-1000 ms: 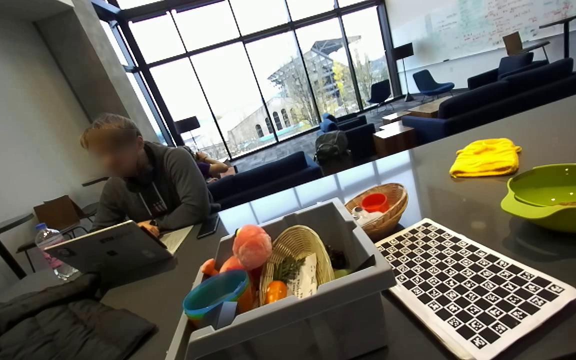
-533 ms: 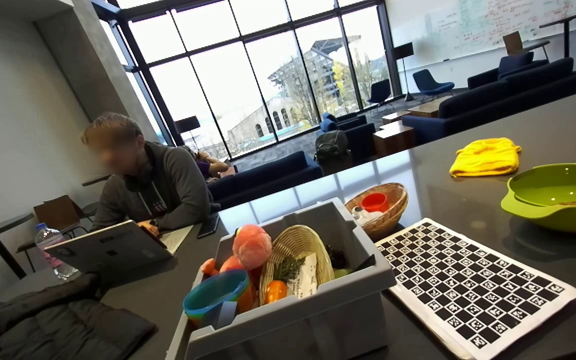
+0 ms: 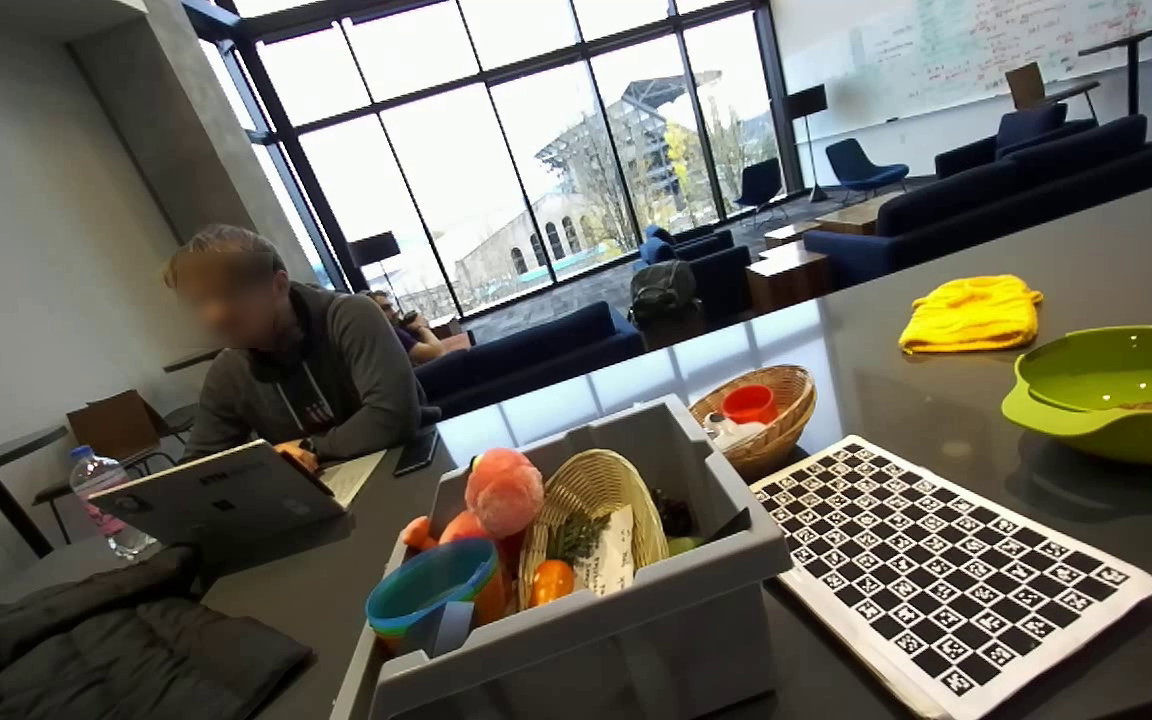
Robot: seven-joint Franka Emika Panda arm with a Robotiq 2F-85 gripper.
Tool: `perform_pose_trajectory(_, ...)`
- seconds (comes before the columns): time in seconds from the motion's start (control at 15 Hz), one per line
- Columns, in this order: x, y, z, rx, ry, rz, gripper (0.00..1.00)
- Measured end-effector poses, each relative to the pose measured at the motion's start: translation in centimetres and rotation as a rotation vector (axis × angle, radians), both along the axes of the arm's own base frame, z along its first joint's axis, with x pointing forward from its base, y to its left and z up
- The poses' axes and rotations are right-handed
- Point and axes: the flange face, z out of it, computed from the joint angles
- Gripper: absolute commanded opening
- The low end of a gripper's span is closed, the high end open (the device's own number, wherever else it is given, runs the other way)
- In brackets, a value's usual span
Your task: Remove the measuring cup from the green bowl and put it on the counter.
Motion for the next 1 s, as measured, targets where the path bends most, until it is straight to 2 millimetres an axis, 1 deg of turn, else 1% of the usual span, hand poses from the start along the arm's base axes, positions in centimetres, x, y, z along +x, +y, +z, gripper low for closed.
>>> perform_pose_trajectory(0.2, -0.4, 1.9, 3.7, -0.031, -0.012, 0.054, 1.00)
perform_pose_trajectory(0.4, -0.6, 4.5, 6.1, -0.060, -0.005, 0.121, 1.00)
perform_pose_trajectory(0.53, -0.6, 6.4, 6.9, -0.070, 0.009, 0.165, 1.00)
perform_pose_trajectory(0.73, 0.0, 9.7, 7.5, -0.082, 0.008, 0.249, 1.00)
perform_pose_trajectory(0.87, 0.2, 10.8, 7.5, -0.083, 0.007, 0.271, 1.00)
perform_pose_trajectory(1.0, 0.2, 10.7, 7.5, -0.084, 0.008, 0.274, 1.00)
